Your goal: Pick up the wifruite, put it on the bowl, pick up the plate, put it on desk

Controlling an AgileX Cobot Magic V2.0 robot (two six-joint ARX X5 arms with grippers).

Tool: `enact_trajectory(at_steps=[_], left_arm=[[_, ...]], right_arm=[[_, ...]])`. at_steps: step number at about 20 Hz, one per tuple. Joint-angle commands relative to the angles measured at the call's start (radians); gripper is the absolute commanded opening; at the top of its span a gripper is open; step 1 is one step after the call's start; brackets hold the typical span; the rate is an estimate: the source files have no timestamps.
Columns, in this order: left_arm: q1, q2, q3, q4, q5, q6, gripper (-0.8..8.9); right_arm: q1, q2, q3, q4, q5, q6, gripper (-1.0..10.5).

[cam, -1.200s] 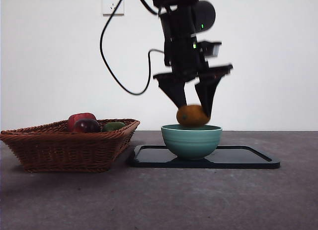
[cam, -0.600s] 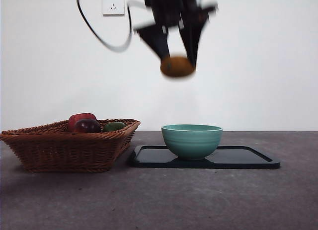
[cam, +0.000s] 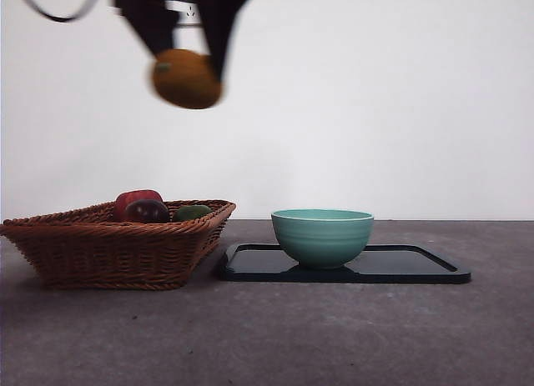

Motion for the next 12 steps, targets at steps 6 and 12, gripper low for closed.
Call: enact_trajectory(at_steps=[6, 12], left_arm=[[0.12, -0.151, -0.327, 0.182, -0.066, -0.09, 1.89], [0.15, -0.136, -0.472, 0.454, -0.064, -0.097, 1.89]], right_arm=[[0.005, 0.002, 0.008, 0.011, 0.0, 0.012, 5.9], [0.005, 0.002, 0.008, 0.034, 0.0, 0.011, 5.9]])
